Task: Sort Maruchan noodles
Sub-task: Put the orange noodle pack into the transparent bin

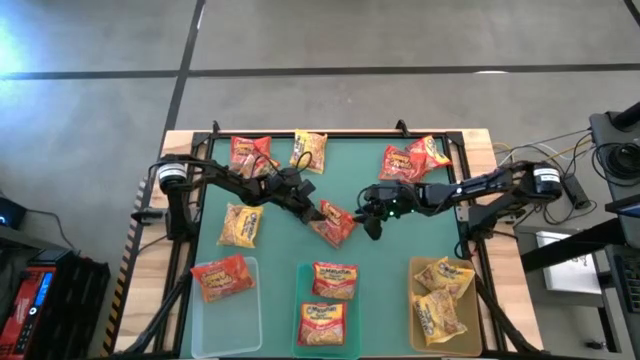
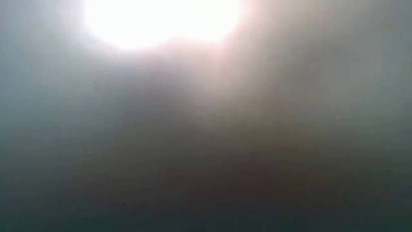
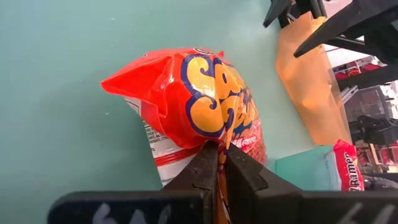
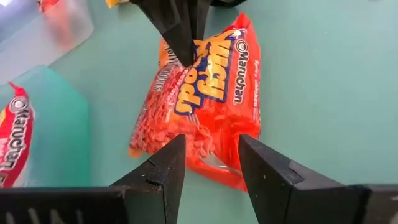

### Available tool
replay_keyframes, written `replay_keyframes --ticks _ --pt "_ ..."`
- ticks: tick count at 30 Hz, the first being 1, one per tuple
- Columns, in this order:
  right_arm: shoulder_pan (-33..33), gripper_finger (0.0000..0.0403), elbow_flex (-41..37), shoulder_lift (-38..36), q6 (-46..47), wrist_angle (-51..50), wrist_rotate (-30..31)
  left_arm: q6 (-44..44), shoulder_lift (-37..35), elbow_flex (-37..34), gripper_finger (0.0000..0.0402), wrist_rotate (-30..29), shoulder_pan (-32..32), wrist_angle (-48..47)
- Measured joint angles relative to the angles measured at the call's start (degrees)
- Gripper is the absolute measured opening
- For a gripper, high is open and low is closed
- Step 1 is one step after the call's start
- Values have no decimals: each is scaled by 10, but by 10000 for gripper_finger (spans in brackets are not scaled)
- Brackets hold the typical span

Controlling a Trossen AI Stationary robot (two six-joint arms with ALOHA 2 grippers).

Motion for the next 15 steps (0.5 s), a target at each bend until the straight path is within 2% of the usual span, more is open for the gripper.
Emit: replay_keyframes --ticks 4,15 --pt "0 139 0 -18 -6 -22 0 -2 -9 0 1 17 1 1" --pt "0 139 -1 -27 -1 -34 0 10 -83 -10 0 16 5 2"
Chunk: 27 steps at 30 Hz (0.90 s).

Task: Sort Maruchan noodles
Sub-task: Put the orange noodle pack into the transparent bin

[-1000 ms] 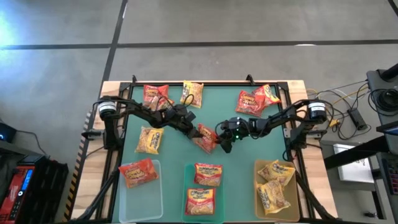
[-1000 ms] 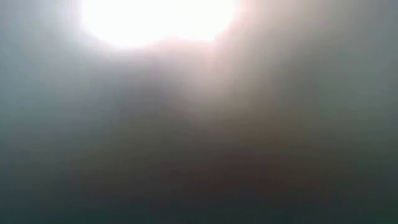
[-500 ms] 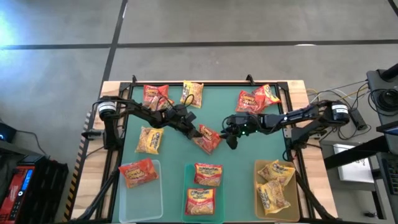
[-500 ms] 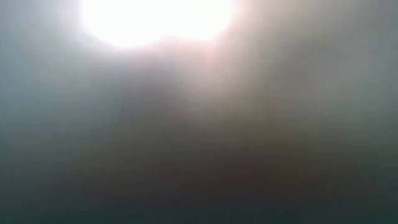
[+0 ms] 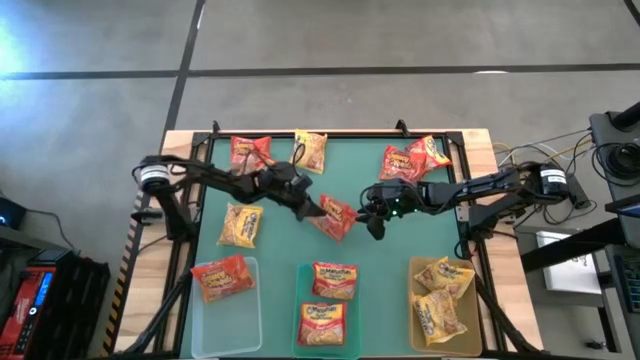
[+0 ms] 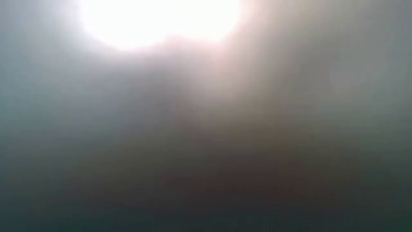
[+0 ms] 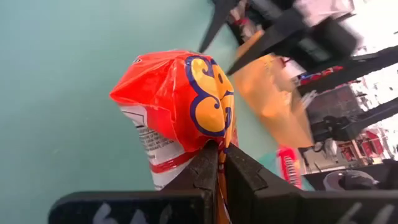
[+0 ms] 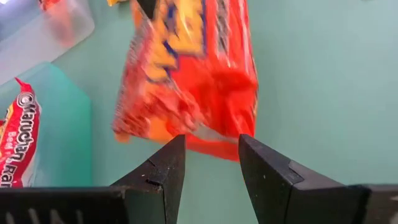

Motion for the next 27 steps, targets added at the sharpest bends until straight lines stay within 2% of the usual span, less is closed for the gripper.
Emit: replay_keyframes --ticks 3,8,17,21,27 --pt "0 139 0 0 1 -2 0 9 -27 -5 0 11 3 -25" --pt "0 139 0 0 5 -10 0 44 -96 -6 0 12 5 -133" --pt "0 139 0 0 11 -15 0 68 -291 6 0 12 -3 -454" --pt "0 139 0 0 11 -16 1 79 -382 21 0 31 -26 -596" --pt "0 139 0 0 11 -15 36 75 -482 30 0 34 -90 -669"
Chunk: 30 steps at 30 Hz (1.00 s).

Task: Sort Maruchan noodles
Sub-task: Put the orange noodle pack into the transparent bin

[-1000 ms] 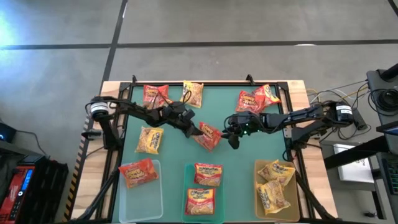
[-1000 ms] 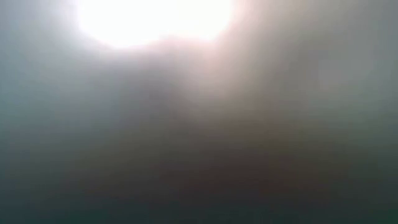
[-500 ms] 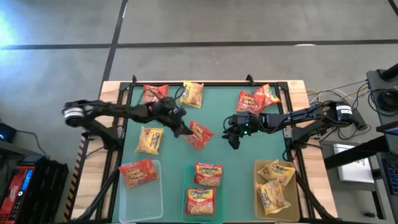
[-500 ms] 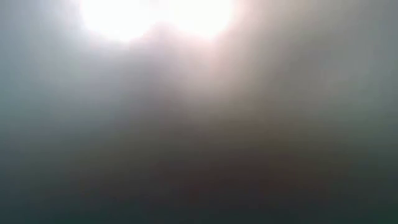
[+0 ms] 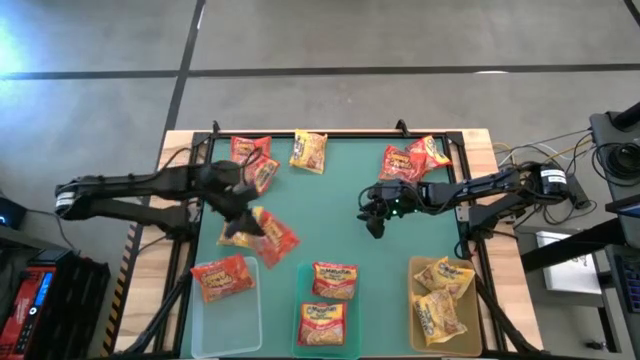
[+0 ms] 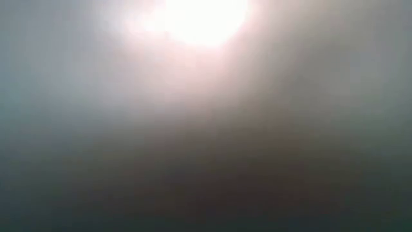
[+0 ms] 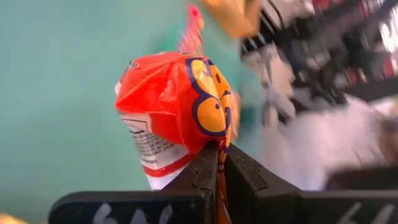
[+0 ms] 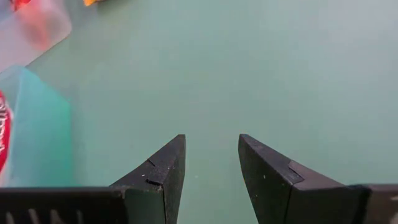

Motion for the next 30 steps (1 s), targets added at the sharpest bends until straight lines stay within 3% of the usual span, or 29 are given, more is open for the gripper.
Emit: replay_keyframes --ticks 5,9,16,19,24,30 --pt "0 139 0 0 0 0 9 -24 -54 1 0 23 -69 -105" --pt "0 139 0 0 4 0 9 -82 -78 1 0 -20 -128 -170" --pt "1 139 0 0 17 -2 9 -200 -81 1 0 -47 -252 -182" --pt "1 139 -1 0 20 -2 9 -240 -71 1 0 -87 -293 -182" --pt "1 139 -1 0 20 -2 9 -271 -43 0 0 -154 -333 -182" --pt "1 139 -1 0 21 -2 9 -311 -9 0 2 -143 -339 -195"
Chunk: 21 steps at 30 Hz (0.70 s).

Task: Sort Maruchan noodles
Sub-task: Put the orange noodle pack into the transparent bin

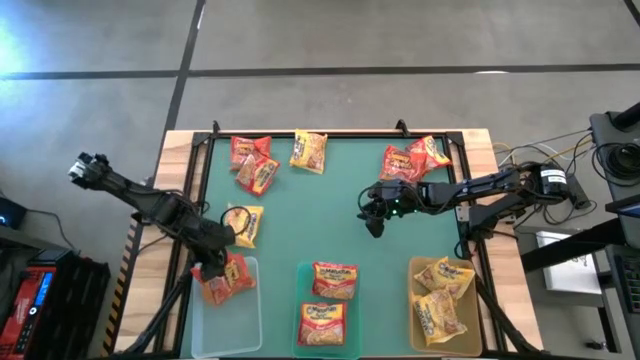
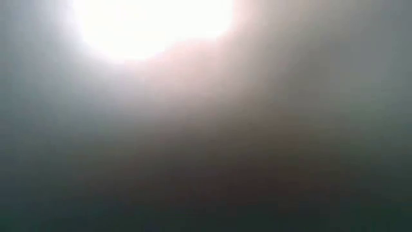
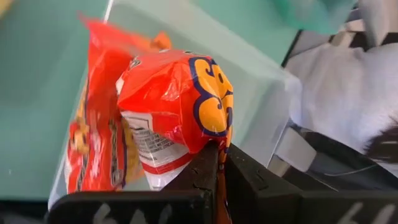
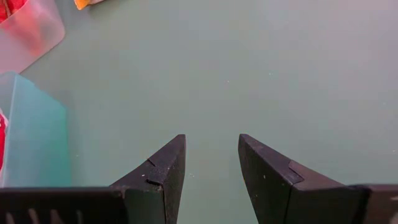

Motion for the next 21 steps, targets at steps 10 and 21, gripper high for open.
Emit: replay_keyframes --ticks 10,21 --pt "0 139 0 0 -2 0 0 -17 34 0 59 32 0 -41" --pt "0 139 0 0 -15 0 0 45 42 0 80 -145 10 -90"
